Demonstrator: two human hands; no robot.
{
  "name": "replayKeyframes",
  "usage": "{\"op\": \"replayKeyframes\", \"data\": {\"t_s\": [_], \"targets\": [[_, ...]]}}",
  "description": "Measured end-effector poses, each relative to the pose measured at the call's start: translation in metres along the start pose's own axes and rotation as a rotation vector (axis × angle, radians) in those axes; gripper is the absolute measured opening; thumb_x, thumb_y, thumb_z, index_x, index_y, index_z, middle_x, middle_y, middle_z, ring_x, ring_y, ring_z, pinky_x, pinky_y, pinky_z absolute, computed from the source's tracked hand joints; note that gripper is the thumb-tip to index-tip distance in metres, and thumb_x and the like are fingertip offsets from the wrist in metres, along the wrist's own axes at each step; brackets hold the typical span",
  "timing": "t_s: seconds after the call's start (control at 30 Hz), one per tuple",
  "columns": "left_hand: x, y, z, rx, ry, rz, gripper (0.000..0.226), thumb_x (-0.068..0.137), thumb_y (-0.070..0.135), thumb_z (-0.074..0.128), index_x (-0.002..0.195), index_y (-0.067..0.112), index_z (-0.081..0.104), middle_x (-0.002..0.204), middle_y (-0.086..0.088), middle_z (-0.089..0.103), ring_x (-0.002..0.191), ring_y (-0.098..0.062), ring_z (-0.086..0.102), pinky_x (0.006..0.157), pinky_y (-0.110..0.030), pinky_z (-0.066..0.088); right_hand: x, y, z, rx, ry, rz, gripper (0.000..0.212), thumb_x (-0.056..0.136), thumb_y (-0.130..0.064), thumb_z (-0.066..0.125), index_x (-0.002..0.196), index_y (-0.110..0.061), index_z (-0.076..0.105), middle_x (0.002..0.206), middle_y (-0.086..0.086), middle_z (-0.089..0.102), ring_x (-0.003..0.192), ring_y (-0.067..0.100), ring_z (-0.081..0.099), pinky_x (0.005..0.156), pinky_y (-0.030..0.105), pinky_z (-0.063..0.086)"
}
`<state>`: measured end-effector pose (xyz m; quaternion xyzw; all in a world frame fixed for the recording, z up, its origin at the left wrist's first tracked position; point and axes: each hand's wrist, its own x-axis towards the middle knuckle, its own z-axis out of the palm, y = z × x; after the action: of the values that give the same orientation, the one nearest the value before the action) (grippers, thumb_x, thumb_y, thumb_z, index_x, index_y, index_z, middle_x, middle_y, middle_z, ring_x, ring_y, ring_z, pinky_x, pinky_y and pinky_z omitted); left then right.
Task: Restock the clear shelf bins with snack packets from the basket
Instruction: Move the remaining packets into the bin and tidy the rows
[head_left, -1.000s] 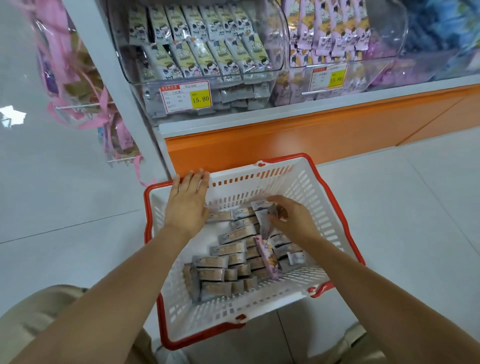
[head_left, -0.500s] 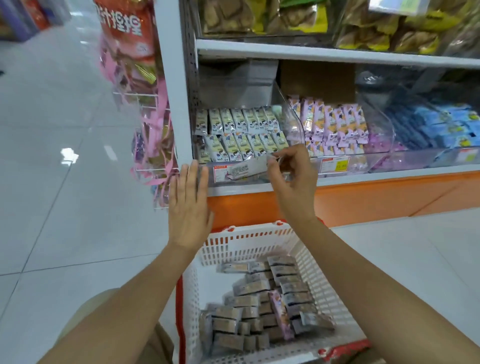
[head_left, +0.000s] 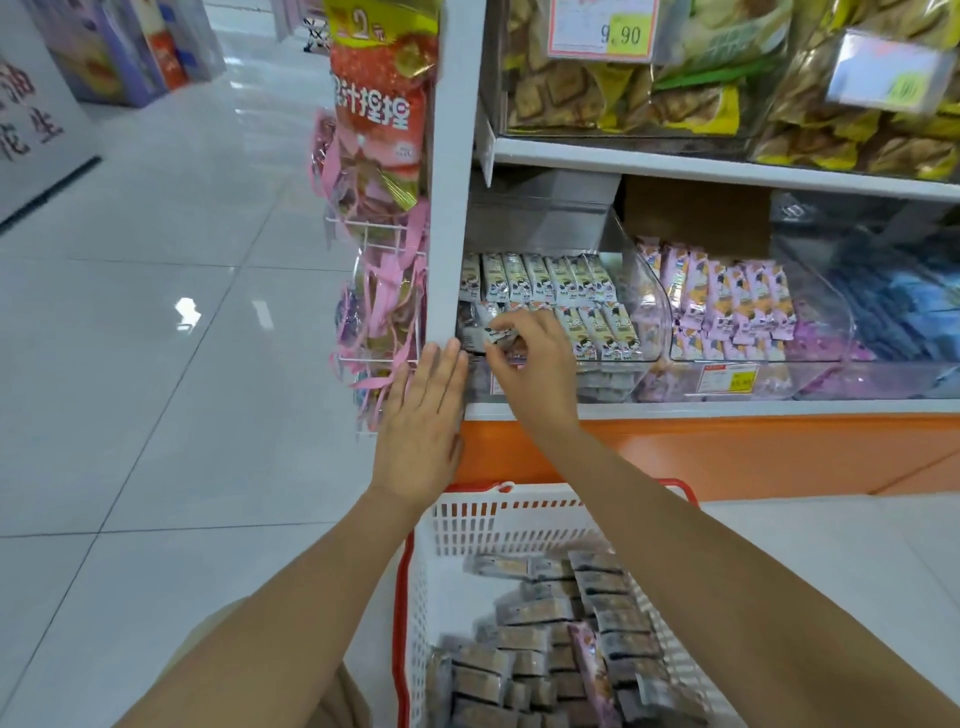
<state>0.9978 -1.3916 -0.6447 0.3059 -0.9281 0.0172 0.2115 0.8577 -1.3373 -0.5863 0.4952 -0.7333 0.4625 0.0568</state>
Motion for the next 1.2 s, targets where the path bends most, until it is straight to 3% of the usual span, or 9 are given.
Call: {"op": "replayKeyframes", "data": {"t_s": [0.17, 0.27, 0.4, 0.53, 0.73, 0.8, 0.93, 1.03, 1.2], "targets": [[0.000, -0.005, 0.000, -0.055, 0.005, 0.030, 0.078, 0.088, 0.015, 0.054, 0.156, 0.009, 0.015, 0.164, -0.006, 0.009, 0.152, -0.024, 0.004, 0.120, -0.050, 0.019, -0.001, 0.009, 0.007, -0.076, -0.139, 0.024, 0.025, 0.089, -0.032, 0.068, 0.108, -0.016, 0.070, 0.108, 0.003, 0.058, 0.100, 0.016, 0.054, 0.086, 0.026, 0.045], [0.000, -0.007, 0.000, -0.065, 0.007, 0.042, 0.076, 0.089, 0.015, 0.053, 0.156, 0.009, 0.017, 0.164, -0.007, 0.010, 0.152, -0.024, 0.005, 0.119, -0.050, 0.020, -0.002, 0.013, 0.011, -0.205, -0.179, -0.009, 0.029, 0.093, -0.037, 0.060, 0.103, -0.013, 0.075, 0.105, 0.005, 0.058, 0.102, 0.020, 0.051, 0.087, 0.033, 0.043], [0.000, -0.007, -0.001, -0.088, 0.002, 0.046, 0.078, 0.087, 0.011, 0.054, 0.156, 0.008, 0.018, 0.164, -0.007, 0.011, 0.152, -0.025, 0.005, 0.119, -0.050, 0.021, -0.001, 0.012, 0.013, -0.234, -0.215, 0.001, 0.032, 0.095, -0.039, 0.055, 0.105, -0.014, 0.074, 0.108, 0.003, 0.054, 0.106, 0.019, 0.046, 0.089, 0.031, 0.037], [-0.001, -0.005, -0.002, -0.088, -0.012, 0.045, 0.077, 0.087, 0.012, 0.051, 0.156, 0.007, 0.016, 0.164, -0.009, 0.010, 0.152, -0.025, 0.005, 0.118, -0.050, 0.022, -0.003, 0.016, 0.009, -0.094, -0.228, 0.018, 0.029, 0.096, -0.033, 0.056, 0.114, -0.015, 0.071, 0.109, 0.002, 0.054, 0.106, 0.018, 0.049, 0.094, 0.037, 0.045], [-0.008, 0.018, -0.002, -0.041, 0.011, 0.082, 0.083, 0.080, 0.014, 0.058, 0.154, 0.005, 0.023, 0.161, -0.013, 0.021, 0.149, -0.029, 0.015, 0.121, -0.047, 0.013, -0.023, 0.027, -0.031, 0.107, -0.085, -0.053, 0.022, 0.097, -0.019, 0.055, 0.112, -0.012, 0.069, 0.106, 0.000, 0.058, 0.105, 0.008, 0.053, 0.093, 0.019, 0.041], [-0.011, 0.029, 0.003, -0.044, 0.019, 0.162, 0.084, 0.075, 0.015, 0.064, 0.151, 0.005, 0.030, 0.156, -0.014, 0.032, 0.144, -0.029, 0.024, 0.121, -0.044, 0.009, -0.038, 0.042, -0.046, 0.103, -0.052, -0.044, 0.020, 0.096, -0.016, 0.055, 0.109, -0.014, 0.069, 0.103, 0.000, 0.059, 0.101, 0.010, 0.055, 0.090, 0.022, 0.044], [-0.014, 0.053, 0.031, -0.018, -0.090, 0.268, 0.082, 0.075, 0.023, 0.075, 0.147, 0.007, 0.039, 0.148, -0.011, 0.042, 0.138, -0.029, 0.032, 0.119, -0.044, 0.018, -0.086, 0.087, -0.069, 0.001, -0.097, 0.081, 0.019, 0.093, -0.012, 0.057, 0.107, -0.014, 0.069, 0.103, -0.003, 0.060, 0.099, 0.015, 0.058, 0.086, 0.033, 0.049], [-0.023, 0.066, 0.057, 0.036, -0.240, 0.282, 0.078, 0.086, 0.030, 0.066, 0.152, 0.010, 0.030, 0.158, -0.012, 0.028, 0.146, -0.031, 0.023, 0.121, -0.044, 0.009, -0.131, 0.121, -0.076, -0.103, -0.192, 0.213, 0.018, 0.091, -0.011, 0.061, 0.107, -0.014, 0.069, 0.101, -0.003, 0.059, 0.093, 0.018, 0.058, 0.081, 0.039, 0.051], [-0.040, 0.071, 0.091, 0.145, -0.510, 0.223, 0.083, 0.098, 0.036, 0.049, 0.156, 0.013, -0.006, 0.163, -0.009, -0.011, 0.151, -0.028, -0.009, 0.122, -0.044, -0.004, -0.198, 0.146, -0.072, -0.178, -0.335, 0.484, 0.027, 0.092, -0.014, 0.061, 0.118, -0.012, 0.065, 0.112, 0.004, 0.063, 0.094, 0.018, 0.062, 0.085, 0.031, 0.052]]}}
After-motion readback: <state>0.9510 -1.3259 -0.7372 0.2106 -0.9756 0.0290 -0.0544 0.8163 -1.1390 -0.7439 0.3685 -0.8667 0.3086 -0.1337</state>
